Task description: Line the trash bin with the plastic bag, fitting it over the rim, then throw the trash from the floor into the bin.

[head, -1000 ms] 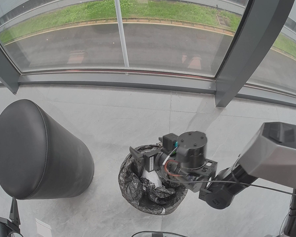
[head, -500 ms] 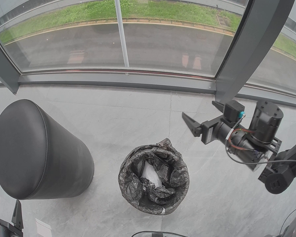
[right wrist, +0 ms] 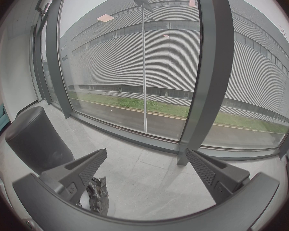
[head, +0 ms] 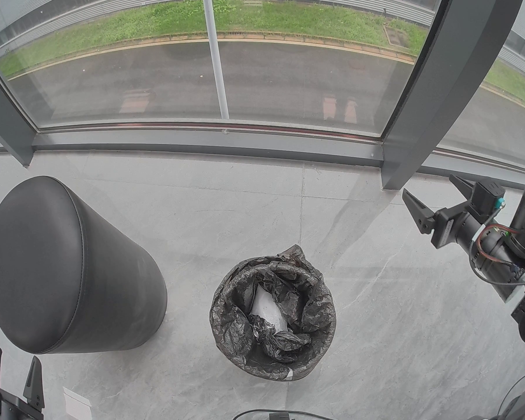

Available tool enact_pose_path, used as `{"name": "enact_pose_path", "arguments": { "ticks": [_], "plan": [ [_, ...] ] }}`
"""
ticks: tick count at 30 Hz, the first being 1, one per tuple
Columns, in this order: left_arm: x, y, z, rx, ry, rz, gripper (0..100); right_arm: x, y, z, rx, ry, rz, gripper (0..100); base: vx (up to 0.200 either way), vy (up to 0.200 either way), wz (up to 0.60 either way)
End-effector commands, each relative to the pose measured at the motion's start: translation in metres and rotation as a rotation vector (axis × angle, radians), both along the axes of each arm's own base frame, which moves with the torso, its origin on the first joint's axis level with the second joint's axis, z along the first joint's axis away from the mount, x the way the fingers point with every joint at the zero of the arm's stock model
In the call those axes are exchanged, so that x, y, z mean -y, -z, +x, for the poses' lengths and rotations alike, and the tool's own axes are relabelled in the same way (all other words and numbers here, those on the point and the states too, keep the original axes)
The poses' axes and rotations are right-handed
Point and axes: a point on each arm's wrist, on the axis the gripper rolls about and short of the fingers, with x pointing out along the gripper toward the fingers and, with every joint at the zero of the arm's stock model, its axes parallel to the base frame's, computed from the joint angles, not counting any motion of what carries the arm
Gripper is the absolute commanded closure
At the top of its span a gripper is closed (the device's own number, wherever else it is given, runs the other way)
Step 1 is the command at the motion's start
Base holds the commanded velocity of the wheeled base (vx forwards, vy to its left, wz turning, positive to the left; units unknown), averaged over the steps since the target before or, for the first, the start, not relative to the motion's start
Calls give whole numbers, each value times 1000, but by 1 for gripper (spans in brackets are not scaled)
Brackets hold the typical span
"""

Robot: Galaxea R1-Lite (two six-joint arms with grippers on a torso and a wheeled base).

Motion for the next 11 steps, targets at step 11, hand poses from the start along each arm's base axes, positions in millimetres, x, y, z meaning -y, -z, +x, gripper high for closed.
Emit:
{"name": "enact_pose_path", "arguments": {
  "ticks": [11],
  "plan": [
    [0,5,1,-19,-3,-10,0,62,2,-123,148,114,14,0,0,0,0]
  ]
}}
